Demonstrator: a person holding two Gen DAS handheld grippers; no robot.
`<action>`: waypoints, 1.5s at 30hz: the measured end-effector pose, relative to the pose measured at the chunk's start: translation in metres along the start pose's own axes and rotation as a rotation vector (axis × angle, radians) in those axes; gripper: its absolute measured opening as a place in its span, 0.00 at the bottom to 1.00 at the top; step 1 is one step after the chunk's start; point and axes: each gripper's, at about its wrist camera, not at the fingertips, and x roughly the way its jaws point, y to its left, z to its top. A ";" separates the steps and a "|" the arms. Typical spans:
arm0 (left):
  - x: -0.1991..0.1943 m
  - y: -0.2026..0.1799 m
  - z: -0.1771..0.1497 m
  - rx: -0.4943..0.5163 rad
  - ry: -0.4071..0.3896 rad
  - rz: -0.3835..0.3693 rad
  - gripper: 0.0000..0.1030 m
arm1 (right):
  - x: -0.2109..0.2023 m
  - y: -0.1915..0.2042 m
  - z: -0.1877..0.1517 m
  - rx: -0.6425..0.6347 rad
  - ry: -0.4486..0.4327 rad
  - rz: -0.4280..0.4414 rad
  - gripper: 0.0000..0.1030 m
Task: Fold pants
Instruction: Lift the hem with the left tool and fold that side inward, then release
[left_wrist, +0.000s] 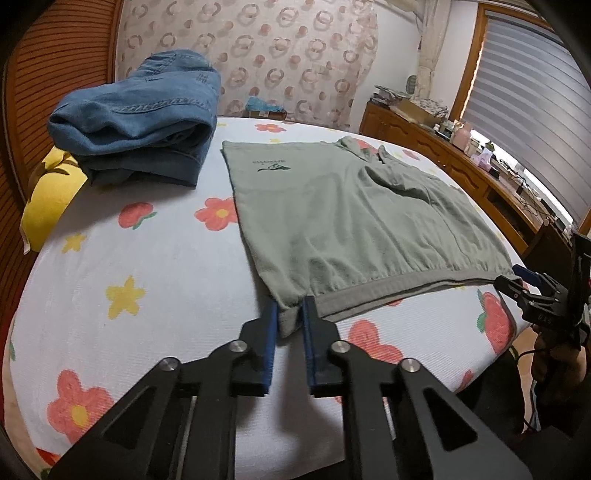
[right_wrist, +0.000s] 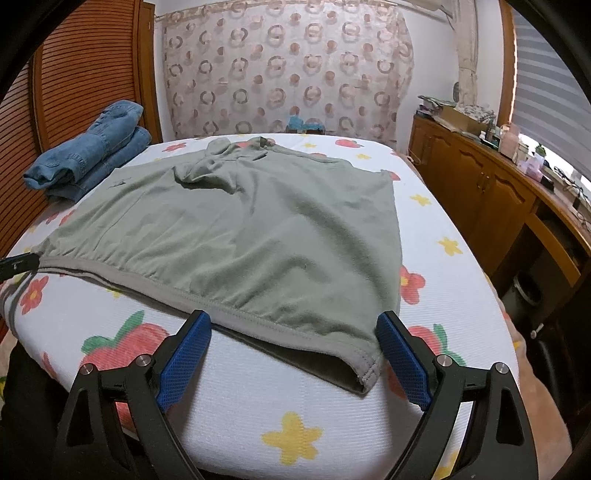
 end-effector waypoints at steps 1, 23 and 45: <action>-0.001 -0.001 0.001 0.004 -0.002 -0.005 0.08 | 0.001 -0.002 -0.001 0.001 0.000 0.003 0.89; -0.010 -0.088 0.063 0.188 -0.061 -0.211 0.06 | -0.012 -0.027 -0.003 0.003 -0.037 0.060 0.71; 0.031 -0.223 0.105 0.342 0.014 -0.397 0.06 | -0.011 -0.066 -0.004 0.056 -0.053 0.057 0.48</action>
